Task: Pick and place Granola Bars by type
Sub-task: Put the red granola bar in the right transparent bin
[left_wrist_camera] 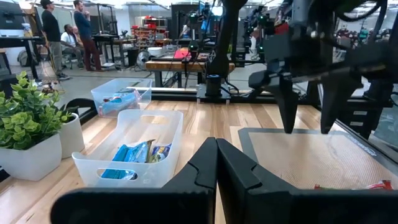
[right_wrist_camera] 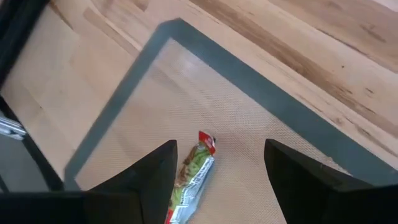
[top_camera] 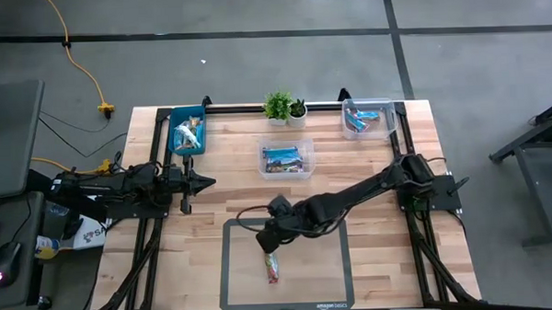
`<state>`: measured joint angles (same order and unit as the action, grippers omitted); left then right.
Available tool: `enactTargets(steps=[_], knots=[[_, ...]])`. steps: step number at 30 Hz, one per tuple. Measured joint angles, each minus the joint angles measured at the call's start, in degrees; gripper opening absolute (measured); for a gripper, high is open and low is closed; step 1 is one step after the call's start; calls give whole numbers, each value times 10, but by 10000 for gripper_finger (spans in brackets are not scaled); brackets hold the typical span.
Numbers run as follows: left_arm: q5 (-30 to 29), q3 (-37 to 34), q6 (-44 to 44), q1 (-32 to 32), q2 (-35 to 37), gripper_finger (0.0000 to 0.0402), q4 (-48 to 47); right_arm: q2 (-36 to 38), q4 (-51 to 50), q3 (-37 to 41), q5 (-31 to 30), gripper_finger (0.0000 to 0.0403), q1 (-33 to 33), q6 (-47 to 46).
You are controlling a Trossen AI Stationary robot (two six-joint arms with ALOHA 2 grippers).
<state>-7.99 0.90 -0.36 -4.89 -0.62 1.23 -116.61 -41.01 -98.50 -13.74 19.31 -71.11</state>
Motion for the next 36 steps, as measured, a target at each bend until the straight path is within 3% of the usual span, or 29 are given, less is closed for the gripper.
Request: enactTargets(steps=[10, 18, 24, 36], knots=[[0, 0, 0, 0, 0, 1, 0, -55, 7, 1, 54, 230, 16, 9], [0, 0, 0, 0, 0, 1, 0, -87, 78, 1, 95, 267, 19, 25], [0, 0, 0, 0, 0, 1, 0, -98, 88, 1, 91, 292, 18, 25], [0, 0, 0, 0, 0, 1, 0, -103, 95, 0, 72, 293, 9, 32]])
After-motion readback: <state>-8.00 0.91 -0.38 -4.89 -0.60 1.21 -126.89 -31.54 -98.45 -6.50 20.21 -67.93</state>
